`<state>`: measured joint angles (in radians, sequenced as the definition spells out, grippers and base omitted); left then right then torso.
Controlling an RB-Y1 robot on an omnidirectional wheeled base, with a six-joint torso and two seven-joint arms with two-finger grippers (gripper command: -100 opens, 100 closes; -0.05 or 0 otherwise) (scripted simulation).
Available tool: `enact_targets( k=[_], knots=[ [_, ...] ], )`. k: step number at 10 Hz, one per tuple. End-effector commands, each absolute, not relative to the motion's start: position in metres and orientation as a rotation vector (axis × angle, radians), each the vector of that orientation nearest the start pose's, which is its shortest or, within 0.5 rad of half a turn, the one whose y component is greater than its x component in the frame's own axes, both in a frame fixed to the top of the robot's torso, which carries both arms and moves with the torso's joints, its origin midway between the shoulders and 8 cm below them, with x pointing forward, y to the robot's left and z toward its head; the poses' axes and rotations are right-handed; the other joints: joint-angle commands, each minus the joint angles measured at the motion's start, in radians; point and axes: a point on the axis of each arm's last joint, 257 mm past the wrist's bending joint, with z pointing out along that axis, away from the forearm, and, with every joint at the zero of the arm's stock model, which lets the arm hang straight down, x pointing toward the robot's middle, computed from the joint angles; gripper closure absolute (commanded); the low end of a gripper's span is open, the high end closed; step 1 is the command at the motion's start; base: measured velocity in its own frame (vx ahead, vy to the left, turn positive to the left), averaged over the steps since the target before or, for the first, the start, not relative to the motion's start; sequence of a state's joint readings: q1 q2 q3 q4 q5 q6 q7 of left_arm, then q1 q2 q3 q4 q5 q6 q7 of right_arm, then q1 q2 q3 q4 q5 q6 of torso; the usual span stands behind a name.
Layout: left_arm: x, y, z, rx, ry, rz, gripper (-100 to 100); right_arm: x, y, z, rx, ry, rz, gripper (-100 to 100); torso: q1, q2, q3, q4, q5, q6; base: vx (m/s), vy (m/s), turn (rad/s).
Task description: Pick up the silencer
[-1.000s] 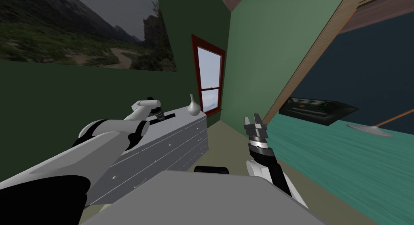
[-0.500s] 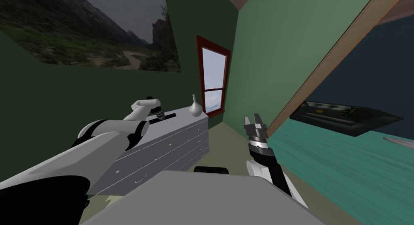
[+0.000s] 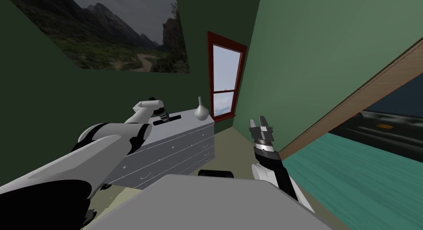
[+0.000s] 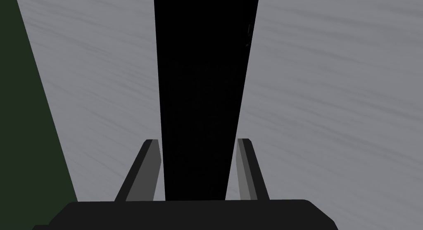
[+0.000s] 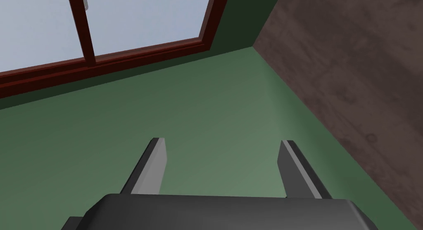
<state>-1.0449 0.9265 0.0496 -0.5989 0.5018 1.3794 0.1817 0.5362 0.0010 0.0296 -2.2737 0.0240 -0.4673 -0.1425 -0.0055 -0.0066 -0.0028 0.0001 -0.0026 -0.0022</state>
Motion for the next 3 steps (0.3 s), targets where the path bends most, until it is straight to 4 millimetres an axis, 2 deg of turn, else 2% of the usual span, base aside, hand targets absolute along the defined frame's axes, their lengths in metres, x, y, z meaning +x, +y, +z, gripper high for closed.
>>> enact_targets(
  k=[1,2,3],
  knots=[
    [0.5465,0.5691,-0.1219,-2.363,1.298,-0.375,100,0.3494,-0.2724,0.0031,0.764,0.633,1.418,0,0.0,0.0,0.0,0.0,0.0,0.0,0.1,-0.12,0.234],
    [0.5454,0.5717,-0.1226,-2.375,1.274,-0.37,100,0.3494,-0.2724,0.0031,0.764,0.633,1.418,0,-0.001,0.0,0.0,0.0,0.0,0.0,0.041,-0.059,0.062],
    [0.545,0.5717,-0.1226,-2.373,1.279,-0.368,0,0.3494,-0.2724,0.0032,0.764,0.633,1.418,0,0.002,0.003,0.001,0.001,0.0,0.002,0.007,-0.011,-0.007]
  ],
)
